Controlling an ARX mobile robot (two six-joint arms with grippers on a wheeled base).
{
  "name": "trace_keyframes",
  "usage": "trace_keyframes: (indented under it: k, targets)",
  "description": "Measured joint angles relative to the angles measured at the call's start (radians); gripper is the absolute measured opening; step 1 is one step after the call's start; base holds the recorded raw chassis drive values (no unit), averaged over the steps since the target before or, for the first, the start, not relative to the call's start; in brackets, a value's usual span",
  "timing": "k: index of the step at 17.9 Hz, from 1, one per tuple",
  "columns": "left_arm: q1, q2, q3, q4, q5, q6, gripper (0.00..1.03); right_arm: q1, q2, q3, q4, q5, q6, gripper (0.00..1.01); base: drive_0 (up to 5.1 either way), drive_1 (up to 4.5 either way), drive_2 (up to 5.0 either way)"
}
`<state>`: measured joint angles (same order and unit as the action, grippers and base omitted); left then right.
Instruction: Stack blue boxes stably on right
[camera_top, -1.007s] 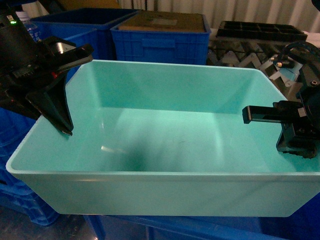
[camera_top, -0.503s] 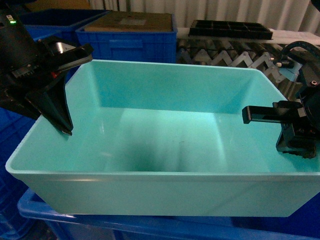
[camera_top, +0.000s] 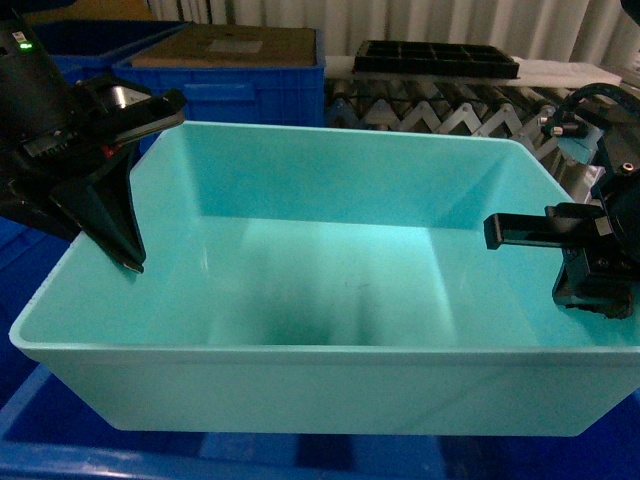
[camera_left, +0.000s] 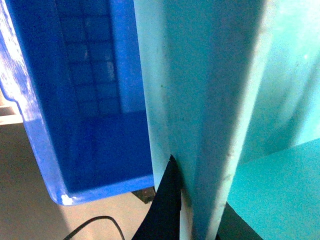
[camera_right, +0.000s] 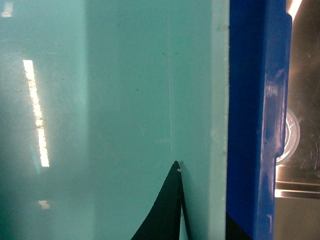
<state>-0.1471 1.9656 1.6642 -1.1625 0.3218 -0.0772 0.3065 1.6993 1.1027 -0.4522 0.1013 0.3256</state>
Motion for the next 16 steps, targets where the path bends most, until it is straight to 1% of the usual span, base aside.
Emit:
trace_keyframes:
  k: [1, 11, 12, 13, 14, 15, 16]
  targets:
    - [0.000, 0.000, 0.000, 0.000, 0.000, 0.000, 0.02, 0.000, 0.000, 0.000, 0.001, 0.000, 0.000, 0.02, -0.1, 2.16, -2.4]
    - [0.000, 0.003, 0.000, 0.000, 0.000, 0.000, 0.02, 0.000, 0.002, 0.000, 0.003, 0.000, 0.000, 0.02, 0.0, 0.00, 0.0]
    - [0.000, 0.003, 0.002, 0.002, 0.000, -0.012, 0.02, 0.000, 0.003, 0.000, -0.002, -0.003, 0.002, 0.02, 0.0, 0.00, 0.0]
    - [0.000, 0.008, 0.008, -0.003, -0.004, -0.044, 0.02, -0.004, 0.014, 0.011, -0.022, -0.029, 0.015, 0.02, 0.0, 0.00, 0.0]
    - [0.000, 0.017, 0.008, 0.012, -0.008, -0.095, 0.02, -0.013, 0.039, 0.013, 0.008, -0.055, 0.018, 0.02, 0.0, 0.00, 0.0]
    - [0.002, 0.034, 0.005, 0.052, -0.010, -0.159, 0.02, -0.021, 0.081, 0.013, 0.045, -0.083, 0.022, 0.02, 0.0, 0.00, 0.0]
    - [0.003, 0.051, -0.026, 0.104, -0.008, -0.202, 0.02, -0.029, 0.116, 0.012, 0.082, -0.090, 0.021, 0.02, 0.0, 0.00, 0.0]
